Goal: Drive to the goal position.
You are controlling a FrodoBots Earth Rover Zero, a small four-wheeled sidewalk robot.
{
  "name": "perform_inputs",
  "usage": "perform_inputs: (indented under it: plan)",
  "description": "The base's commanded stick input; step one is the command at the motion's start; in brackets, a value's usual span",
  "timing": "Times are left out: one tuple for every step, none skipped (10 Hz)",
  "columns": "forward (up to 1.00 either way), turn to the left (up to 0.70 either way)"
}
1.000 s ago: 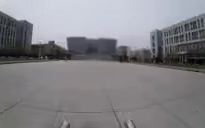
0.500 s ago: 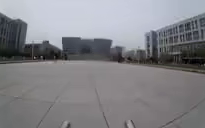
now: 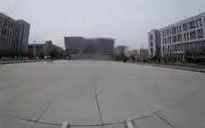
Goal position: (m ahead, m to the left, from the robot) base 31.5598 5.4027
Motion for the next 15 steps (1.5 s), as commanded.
perform_inputs:
  plan:
    - [1.00, 0.00]
    - [1.00, 0.00]
    - [1.00, 0.00]
    - [1.00, 0.00]
    - [1.00, 0.00]
    - [1.00, 0.00]
    - [1.00, 0.02]
    - [1.00, 0.00]
    - [1.00, 0.00]
    - [1.00, 0.00]
    - [1.00, 0.00]
    - [1.00, 0.00]
    - [1.00, 0.00]
    - [1.00, 0.00]
    - [1.00, 0.00]
